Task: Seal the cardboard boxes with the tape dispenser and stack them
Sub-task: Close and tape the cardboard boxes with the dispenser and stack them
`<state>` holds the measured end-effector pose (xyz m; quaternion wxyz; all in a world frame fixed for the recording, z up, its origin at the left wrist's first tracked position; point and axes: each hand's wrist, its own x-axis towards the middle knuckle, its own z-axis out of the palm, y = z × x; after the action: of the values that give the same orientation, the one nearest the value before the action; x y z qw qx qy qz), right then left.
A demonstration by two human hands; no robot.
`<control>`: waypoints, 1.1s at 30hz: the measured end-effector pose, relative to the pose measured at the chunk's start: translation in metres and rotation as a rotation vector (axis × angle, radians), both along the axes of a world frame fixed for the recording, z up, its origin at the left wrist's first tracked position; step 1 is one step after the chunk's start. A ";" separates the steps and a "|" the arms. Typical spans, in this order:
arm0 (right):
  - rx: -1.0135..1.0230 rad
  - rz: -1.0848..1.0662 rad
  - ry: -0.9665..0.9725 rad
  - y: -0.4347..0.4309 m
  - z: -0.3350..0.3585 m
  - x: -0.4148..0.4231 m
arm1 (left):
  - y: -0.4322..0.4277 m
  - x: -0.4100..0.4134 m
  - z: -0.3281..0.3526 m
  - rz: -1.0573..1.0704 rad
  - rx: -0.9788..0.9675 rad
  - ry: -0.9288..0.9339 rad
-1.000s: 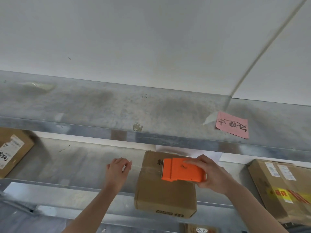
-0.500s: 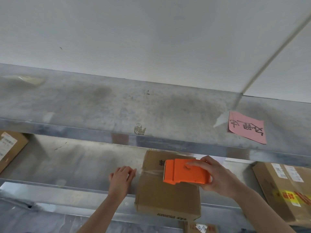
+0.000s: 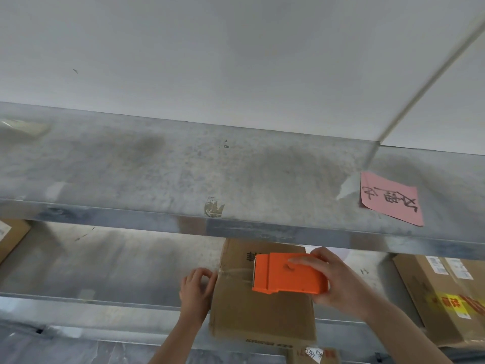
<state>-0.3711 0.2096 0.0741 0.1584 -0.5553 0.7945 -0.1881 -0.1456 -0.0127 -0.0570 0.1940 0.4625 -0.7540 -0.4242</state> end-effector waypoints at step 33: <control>0.189 -0.089 0.018 0.147 0.007 -0.095 | -0.009 -0.004 0.065 -0.617 0.068 -0.146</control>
<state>-0.4660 0.3561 0.0814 0.1947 -0.5038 0.8338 -0.1141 -0.1498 -0.0212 0.0082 -0.0137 0.2475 -0.8559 -0.4538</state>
